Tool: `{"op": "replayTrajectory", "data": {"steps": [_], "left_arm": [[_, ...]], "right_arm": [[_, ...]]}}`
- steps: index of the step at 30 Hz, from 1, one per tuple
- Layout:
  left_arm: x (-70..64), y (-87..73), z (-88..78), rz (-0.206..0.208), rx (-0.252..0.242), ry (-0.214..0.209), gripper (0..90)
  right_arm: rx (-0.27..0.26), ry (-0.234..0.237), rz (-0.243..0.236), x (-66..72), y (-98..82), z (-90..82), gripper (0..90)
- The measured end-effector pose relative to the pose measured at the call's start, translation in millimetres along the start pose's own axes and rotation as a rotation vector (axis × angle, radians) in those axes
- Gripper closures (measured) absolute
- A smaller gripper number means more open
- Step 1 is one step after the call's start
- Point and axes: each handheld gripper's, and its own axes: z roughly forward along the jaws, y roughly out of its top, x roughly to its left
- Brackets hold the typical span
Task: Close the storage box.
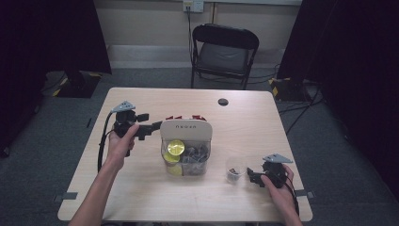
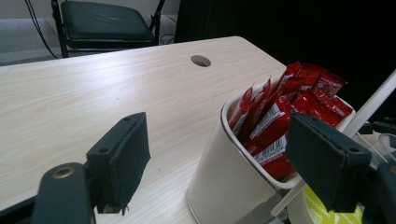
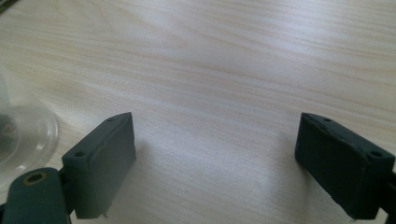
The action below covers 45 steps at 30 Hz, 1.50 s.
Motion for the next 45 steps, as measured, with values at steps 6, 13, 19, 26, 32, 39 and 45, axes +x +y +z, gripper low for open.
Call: {"op": "replayTrajectory", "data": {"steps": [6,13,19,26,32,39,45], "left_arm": [[-1.4,1.3,-1.6,-0.005,-0.006,-0.014,22.0],[-5.3,4.8,-3.8,-0.001,-0.01,-0.019,22.0],[-6.9,6.4,-5.0,0.007,-0.007,-0.018,21.9],[-11.1,5.4,-4.3,0.015,0.009,-0.031,21.8],[-19.7,3.6,-1.0,0.046,0.034,-0.026,21.4],[-23.1,1.6,-1.6,0.06,0.039,-0.041,20.1],[-23.7,0.4,2.3,0.061,0.054,-0.045,20.0]], "right_arm": [[0.0,0.0,0.001,0.0,0.1,0.1,11.6],[0.001,0.001,-0.002,-0.3,0.4,0.5,11.2],[0.001,0.004,-0.004,-0.6,0.7,0.8,10.9],[0.001,0.004,-0.004,-0.6,0.7,0.8,10.9],[0.001,0.003,-0.004,-0.5,0.7,0.8,10.9],[0.002,0.005,-0.005,-0.6,0.7,0.8,10.9],[0.003,0.004,-0.003,-0.6,0.9,1.1,10.7]]}}
